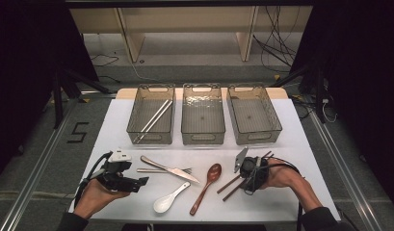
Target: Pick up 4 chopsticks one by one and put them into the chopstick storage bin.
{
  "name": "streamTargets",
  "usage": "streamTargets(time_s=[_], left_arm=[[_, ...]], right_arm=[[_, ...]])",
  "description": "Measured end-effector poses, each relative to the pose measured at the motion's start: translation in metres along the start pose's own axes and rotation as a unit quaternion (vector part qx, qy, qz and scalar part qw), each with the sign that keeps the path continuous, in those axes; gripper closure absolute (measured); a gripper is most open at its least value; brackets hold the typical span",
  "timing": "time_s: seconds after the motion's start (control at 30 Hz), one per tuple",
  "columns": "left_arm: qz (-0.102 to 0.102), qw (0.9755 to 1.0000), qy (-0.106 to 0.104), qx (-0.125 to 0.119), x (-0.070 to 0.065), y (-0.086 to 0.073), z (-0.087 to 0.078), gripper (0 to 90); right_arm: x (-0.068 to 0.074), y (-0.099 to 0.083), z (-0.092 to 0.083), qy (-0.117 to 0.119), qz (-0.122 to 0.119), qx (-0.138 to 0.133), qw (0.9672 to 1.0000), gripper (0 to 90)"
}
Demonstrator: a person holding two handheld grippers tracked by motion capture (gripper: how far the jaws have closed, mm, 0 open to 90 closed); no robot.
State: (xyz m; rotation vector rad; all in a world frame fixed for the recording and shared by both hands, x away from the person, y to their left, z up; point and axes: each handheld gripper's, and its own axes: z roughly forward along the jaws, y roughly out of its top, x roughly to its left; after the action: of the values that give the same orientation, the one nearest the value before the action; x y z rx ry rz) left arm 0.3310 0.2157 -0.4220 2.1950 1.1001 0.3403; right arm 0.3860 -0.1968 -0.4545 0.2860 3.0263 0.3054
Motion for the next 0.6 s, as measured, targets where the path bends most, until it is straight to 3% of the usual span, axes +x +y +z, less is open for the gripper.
streamTargets(time_s=[0.13, 0.6], left_arm=[[0.002, 1.0, -0.001, 0.002, 0.0, 0.0, 0.0, 16.0], [0.002, 1.0, -0.002, 0.002, -0.002, 0.0, 0.001, 16.0]], right_arm=[[0.003, 0.002, -0.001, -0.002, -0.016, 0.017, 0.9997, 54.7], [0.011, 0.003, -0.002, 0.006, -0.024, 0.044, 0.9987, 66.5]])
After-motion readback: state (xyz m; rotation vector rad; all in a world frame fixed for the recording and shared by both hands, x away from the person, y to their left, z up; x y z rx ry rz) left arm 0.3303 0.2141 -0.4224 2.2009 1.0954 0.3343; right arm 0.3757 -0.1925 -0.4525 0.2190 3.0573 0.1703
